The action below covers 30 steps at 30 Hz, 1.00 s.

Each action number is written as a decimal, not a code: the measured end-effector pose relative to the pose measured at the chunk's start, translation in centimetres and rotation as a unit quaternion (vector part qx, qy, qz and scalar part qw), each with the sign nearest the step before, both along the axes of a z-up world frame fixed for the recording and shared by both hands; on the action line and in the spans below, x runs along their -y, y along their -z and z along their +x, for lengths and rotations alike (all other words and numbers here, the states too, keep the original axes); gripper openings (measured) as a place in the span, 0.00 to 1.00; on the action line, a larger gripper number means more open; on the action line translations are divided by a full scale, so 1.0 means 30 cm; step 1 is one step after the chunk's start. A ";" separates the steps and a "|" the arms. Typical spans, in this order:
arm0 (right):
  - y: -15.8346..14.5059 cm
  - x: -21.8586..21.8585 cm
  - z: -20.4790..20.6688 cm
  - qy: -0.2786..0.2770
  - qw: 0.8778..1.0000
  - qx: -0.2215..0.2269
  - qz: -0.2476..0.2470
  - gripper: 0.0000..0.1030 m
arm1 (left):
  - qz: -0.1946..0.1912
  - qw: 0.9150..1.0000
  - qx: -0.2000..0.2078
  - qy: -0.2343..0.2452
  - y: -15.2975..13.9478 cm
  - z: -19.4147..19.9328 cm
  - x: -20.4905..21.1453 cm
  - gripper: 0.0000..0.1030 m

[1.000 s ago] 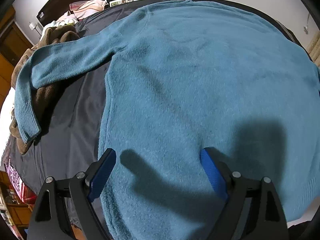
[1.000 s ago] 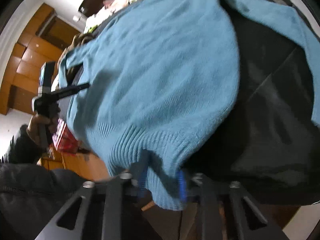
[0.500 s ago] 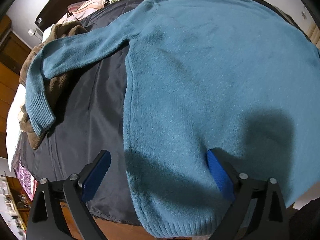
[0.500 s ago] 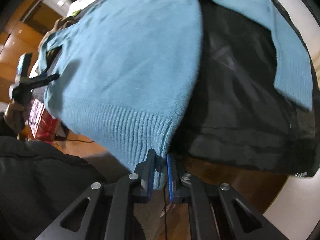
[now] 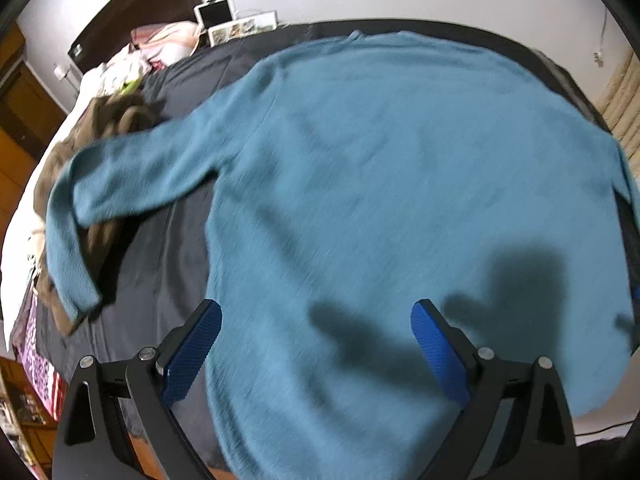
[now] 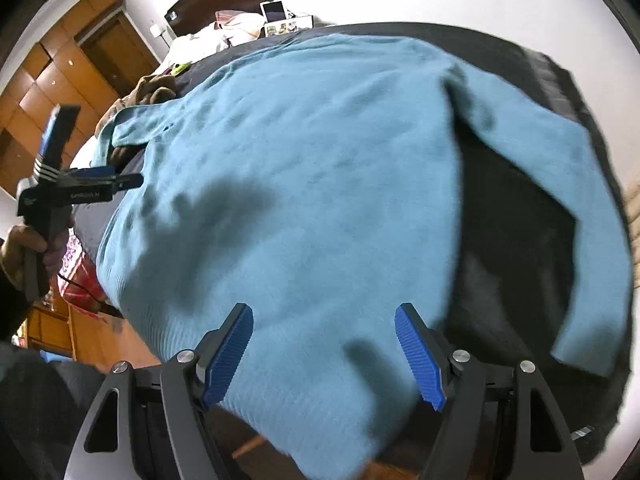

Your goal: Fold clothes

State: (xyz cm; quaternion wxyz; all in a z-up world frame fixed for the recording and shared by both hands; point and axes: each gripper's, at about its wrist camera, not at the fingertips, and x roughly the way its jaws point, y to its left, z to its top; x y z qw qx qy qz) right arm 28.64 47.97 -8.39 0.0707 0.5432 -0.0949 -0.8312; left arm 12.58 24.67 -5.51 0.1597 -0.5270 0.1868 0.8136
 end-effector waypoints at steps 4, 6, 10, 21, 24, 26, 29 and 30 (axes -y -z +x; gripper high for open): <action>0.059 0.050 -0.021 -0.012 0.999 0.015 0.033 0.73 | 0.004 1.000 0.007 0.018 0.035 -0.097 -0.042 0.95; 0.078 0.074 -0.020 -0.018 0.998 0.021 0.058 0.73 | 0.001 1.000 0.014 0.026 0.047 -0.101 -0.077 0.95; 0.097 0.093 -0.002 -0.026 0.996 0.024 0.088 0.73 | -0.009 0.998 0.040 0.039 0.115 -0.143 -0.112 0.95; 0.006 -0.232 0.111 0.213 0.973 -0.008 0.088 0.73 | -0.011 0.995 0.068 0.069 0.153 -0.183 -0.151 0.95; 0.006 -0.351 0.132 0.266 0.956 -0.003 0.124 0.73 | 0.002 0.994 0.068 0.087 0.123 -0.159 -0.194 0.95; 0.014 -0.392 0.121 0.275 0.951 -0.003 0.145 0.73 | 0.010 0.992 0.062 0.107 0.096 -0.131 -0.236 0.95; 0.040 -0.473 0.135 0.267 0.952 0.007 0.152 0.72 | 0.023 0.989 0.055 0.136 0.055 -0.086 -0.304 0.95; 0.057 -0.491 0.136 0.262 0.953 0.013 0.151 0.70 | 0.029 0.988 0.053 0.144 0.042 -0.071 -0.326 0.95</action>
